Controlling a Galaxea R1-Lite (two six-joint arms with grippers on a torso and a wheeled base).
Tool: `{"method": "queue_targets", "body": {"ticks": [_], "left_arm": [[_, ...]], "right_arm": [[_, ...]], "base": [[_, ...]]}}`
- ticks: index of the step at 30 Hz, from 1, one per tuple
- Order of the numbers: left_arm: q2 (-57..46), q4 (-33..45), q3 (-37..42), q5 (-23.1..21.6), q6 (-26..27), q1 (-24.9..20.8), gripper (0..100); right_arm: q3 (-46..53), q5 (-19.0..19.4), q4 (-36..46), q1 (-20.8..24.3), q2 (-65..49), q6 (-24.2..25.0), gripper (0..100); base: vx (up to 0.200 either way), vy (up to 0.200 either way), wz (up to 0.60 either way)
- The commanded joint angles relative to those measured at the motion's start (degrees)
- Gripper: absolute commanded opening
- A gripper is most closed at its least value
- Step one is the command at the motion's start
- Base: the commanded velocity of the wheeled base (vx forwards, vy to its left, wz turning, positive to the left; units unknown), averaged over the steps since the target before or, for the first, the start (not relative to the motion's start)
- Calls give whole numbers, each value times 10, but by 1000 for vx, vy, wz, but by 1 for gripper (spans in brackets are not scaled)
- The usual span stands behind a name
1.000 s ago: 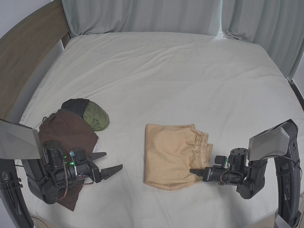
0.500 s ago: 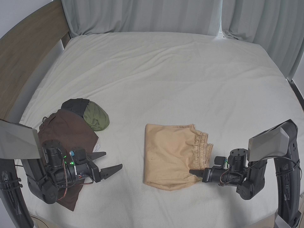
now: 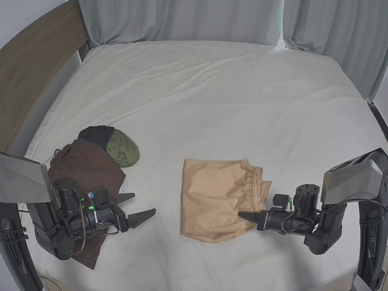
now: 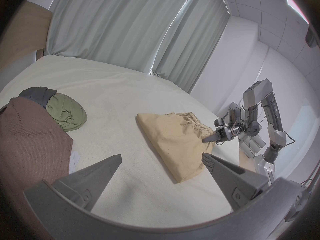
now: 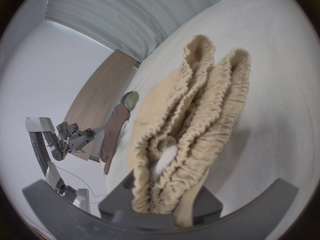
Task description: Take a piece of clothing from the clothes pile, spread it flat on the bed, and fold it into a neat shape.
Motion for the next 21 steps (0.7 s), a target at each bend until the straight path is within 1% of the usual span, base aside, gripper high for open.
{"method": "queue_targets", "body": {"ticks": [1, 13, 21], "left_arm": [[-4, -1, 0, 0, 0, 0, 100], [-4, -1, 0, -1, 0, 0, 100], [-4, -1, -1, -1, 1, 0, 100]], "right_arm": [[8, 1, 0, 23, -54, -1, 0], [5, 8, 0, 27, -88, -5, 0], [0, 15, 2, 38, -110, -4, 0]], "base": [[0, 0, 0], [0, 0, 0], [0, 0, 0]]}}
